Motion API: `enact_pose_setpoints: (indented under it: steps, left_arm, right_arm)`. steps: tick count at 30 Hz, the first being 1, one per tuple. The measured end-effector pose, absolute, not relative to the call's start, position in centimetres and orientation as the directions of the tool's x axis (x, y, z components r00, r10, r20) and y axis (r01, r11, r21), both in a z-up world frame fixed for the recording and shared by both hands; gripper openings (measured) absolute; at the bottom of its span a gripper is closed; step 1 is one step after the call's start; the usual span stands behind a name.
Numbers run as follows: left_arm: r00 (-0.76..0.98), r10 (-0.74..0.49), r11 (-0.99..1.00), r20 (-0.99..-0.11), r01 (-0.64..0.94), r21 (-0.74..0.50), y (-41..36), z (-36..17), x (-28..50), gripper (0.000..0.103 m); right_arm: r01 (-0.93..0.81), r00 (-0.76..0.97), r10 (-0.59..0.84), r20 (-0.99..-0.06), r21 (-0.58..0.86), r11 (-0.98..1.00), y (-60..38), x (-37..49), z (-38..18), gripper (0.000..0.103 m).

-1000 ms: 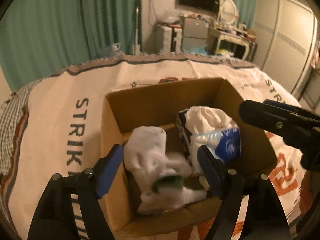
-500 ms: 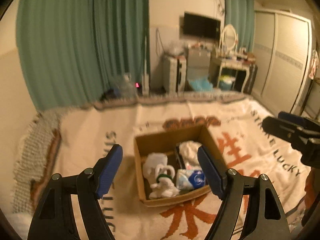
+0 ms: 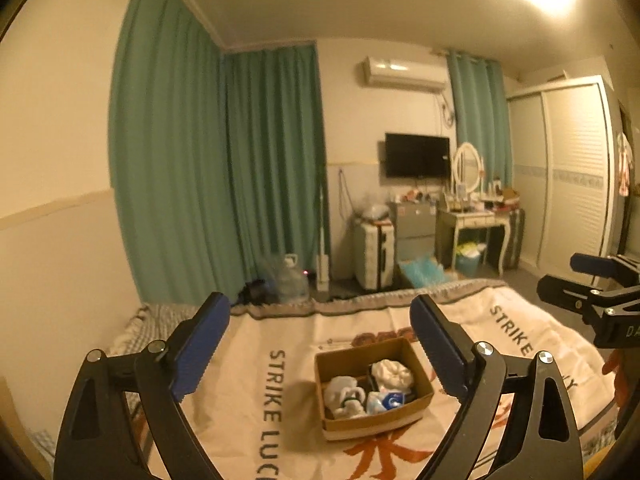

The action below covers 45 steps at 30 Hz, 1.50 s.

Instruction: Organize soft objects

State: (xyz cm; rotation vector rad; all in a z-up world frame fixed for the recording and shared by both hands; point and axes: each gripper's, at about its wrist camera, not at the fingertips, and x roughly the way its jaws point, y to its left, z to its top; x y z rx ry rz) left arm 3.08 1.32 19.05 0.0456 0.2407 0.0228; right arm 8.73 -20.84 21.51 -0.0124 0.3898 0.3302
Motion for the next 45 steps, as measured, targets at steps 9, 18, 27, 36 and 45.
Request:
enact_pose_setpoints:
  steps: [9,18,27,36,45]
  left_arm:
    - [0.950,0.040,0.999,-0.311,-0.040,0.007,1.2,12.5,4.2,0.093]
    - [0.872,0.038,0.999,-0.489,-0.051,-0.013,1.0,4.0,8.1,0.093]
    - [0.830,0.095,0.995,-0.550,-0.089,0.037,1.0,-0.3,10.5,0.093]
    - [0.828,0.090,0.996,-0.553,-0.078,0.045,1.1,-1.9,11.2,0.093]
    - [0.837,0.071,0.997,-0.542,-0.049,0.054,0.6,-1.4,10.7,0.093]
  right_arm:
    - [-0.319,0.880,0.319,-0.352,0.061,0.946,-20.4,7.6,16.8,0.103]
    - [-0.304,0.854,0.287,-0.435,0.032,0.952,-19.0,11.9,6.2,0.103]
    - [-0.291,0.780,0.288,-0.555,0.085,0.953,-18.8,15.6,-0.4,0.103]
    - [-0.273,0.767,0.286,-0.574,0.112,0.956,-19.2,16.5,-1.6,0.103]
    - [-0.267,0.769,0.283,-0.574,0.114,0.957,-19.2,16.3,-1.1,0.103]
